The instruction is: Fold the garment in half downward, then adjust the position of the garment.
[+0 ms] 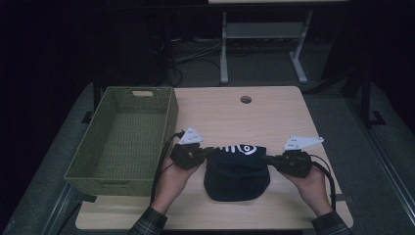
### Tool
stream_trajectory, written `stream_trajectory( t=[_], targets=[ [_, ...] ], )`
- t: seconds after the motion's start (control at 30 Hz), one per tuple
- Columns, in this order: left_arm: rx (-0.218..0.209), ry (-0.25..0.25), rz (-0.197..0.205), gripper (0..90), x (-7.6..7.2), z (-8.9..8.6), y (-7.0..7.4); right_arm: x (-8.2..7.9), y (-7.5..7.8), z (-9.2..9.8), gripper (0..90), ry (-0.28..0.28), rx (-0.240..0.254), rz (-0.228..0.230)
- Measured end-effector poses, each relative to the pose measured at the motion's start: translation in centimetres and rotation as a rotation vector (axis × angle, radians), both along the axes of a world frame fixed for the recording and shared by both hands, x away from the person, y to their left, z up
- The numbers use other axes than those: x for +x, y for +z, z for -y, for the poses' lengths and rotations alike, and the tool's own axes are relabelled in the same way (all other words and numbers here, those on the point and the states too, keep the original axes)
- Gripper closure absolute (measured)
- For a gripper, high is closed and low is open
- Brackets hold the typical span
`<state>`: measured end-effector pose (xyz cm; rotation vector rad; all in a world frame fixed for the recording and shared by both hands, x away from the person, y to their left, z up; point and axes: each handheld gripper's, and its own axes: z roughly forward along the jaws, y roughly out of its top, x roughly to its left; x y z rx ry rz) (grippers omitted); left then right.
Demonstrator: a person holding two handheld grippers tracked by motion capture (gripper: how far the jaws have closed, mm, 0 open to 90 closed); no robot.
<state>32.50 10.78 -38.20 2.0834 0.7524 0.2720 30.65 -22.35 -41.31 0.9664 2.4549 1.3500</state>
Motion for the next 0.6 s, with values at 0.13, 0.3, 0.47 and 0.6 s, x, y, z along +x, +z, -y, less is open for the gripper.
stream_trajectory(
  t=[0.13, 0.3, 0.47, 0.6],
  targets=[
    [0.005, 0.023, -0.01, 89.9, 1.6, 0.8, -0.5, 0.4, -0.3, -1.0, 89.8, 0.017, -0.023, 0.007],
    [0.015, 0.031, -0.037, 89.9, 3.0, 1.6, -1.6, 0.0, -0.5, -1.2, 89.8, 0.031, -0.027, 0.004],
    [0.061, 0.022, -0.073, 89.9, 3.6, 2.4, -3.2, -0.6, -0.9, -0.9, 89.8, 0.033, -0.023, -0.011],
    [0.076, 0.023, -0.089, 89.9, 3.8, 2.6, -4.1, -0.9, -1.3, -0.8, 89.8, 0.045, -0.024, -0.024]
  ],
)
